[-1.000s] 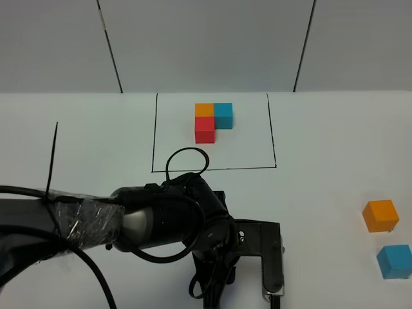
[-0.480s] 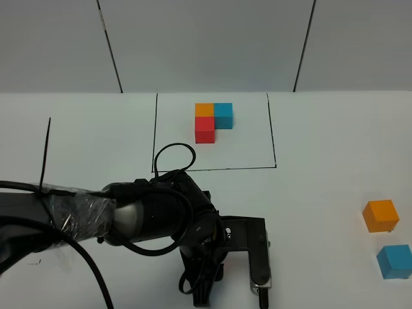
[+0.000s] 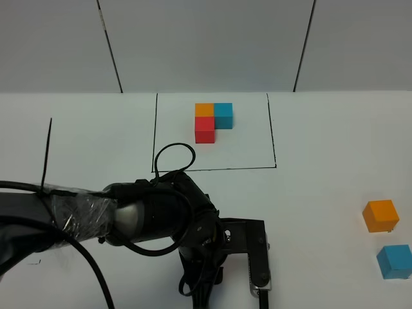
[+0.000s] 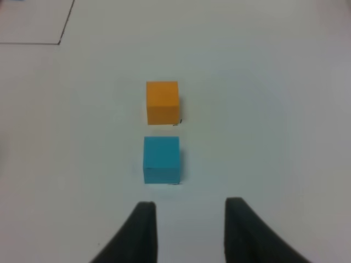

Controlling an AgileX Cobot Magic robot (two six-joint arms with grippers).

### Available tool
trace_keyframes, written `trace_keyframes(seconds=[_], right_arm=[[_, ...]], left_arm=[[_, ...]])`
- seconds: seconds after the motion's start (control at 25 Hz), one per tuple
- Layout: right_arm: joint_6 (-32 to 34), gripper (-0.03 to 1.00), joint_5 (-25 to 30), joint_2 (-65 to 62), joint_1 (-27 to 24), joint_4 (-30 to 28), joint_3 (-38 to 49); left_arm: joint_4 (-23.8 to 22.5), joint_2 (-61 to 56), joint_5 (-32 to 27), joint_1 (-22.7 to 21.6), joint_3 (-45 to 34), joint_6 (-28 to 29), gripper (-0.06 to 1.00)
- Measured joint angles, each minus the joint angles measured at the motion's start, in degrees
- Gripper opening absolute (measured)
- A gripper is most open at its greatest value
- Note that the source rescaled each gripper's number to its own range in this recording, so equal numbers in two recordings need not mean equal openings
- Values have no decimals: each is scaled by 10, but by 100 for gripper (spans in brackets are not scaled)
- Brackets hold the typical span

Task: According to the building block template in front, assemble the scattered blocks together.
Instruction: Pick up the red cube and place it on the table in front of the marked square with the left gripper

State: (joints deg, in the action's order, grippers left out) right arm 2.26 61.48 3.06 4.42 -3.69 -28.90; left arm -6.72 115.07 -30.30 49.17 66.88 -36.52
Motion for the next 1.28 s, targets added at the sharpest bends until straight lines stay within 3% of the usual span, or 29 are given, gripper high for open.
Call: trace_keyframes(seconds=[1.12, 1.2, 1.28], right_arm=[[0, 0, 0, 0, 0, 0, 0], [0, 0, 0, 0, 0, 0, 0], [0, 0, 0, 0, 0, 0, 0]], left_arm=[[17, 25, 7, 0, 2, -17, 1], [17, 25, 7, 0, 2, -17, 8], [17, 25, 8, 0, 3, -17, 27]])
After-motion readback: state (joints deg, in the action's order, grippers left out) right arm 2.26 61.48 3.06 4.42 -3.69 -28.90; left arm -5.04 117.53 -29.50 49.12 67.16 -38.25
